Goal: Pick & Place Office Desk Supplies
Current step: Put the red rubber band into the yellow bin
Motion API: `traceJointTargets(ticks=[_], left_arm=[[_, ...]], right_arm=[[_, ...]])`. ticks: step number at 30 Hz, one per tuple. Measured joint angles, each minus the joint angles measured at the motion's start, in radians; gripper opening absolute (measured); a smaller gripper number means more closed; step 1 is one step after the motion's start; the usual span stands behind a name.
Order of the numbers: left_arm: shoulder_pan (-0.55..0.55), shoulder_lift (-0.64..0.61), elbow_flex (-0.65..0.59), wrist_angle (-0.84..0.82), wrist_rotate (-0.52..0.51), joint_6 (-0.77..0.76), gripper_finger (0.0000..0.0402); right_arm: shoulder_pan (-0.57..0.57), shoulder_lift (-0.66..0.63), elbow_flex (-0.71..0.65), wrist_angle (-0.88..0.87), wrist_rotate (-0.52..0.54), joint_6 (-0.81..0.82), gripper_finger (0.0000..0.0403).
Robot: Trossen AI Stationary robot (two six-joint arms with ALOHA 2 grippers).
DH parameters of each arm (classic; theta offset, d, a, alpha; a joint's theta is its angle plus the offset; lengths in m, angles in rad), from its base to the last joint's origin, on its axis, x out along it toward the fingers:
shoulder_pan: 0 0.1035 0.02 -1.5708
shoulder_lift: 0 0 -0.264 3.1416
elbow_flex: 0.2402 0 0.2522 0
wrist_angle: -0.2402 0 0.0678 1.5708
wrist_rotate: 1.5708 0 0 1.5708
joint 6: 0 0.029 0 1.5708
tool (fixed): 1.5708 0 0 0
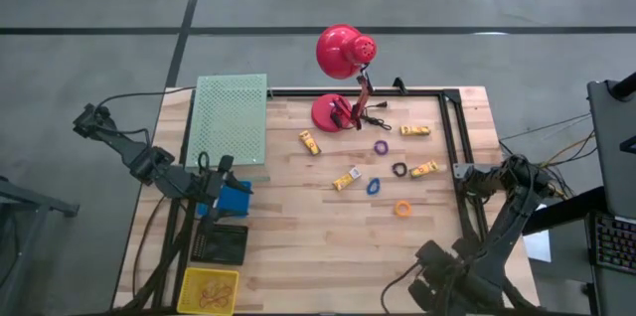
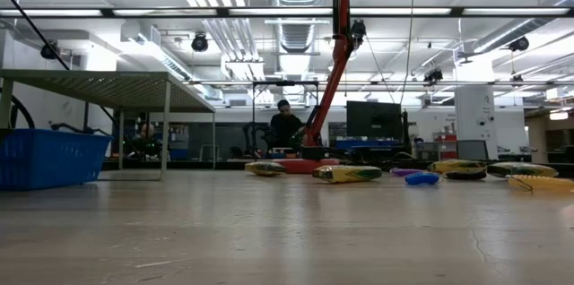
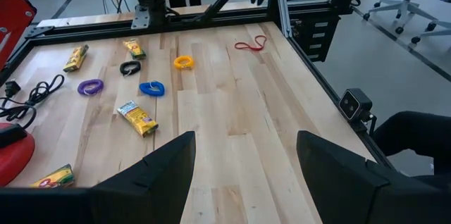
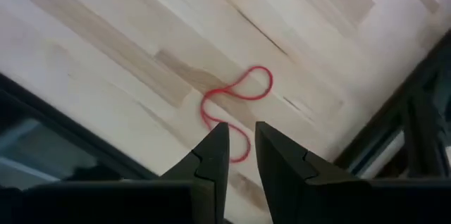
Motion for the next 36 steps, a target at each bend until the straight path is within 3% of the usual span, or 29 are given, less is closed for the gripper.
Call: traceJointTargets(ticks=[7,15,23,36], left_arm=[[0.0,0.0,0.0,0.0,0.0,0.0,0.0253],[0.0,0.0,0.0,0.0,0.0,0.0,0.0253],[0.0,0.0,0.0,0.0,0.0,0.0,0.0253],[0.0,0.0,0.0,-0.001,0.0,0.0,0.0253]], right_arm=[[0.0,0.0,-0.14,0.146,-0.027,-0.123,0.009],[-0.001,0.0,-0.257,0.369,-0.038,-0.121,0.0137],[0.002,0.0,-0.272,0.409,-0.049,-0.078,0.0166],[0.006,0.079,-0.278,0.495,-0.069,-0.072,0.0169]])
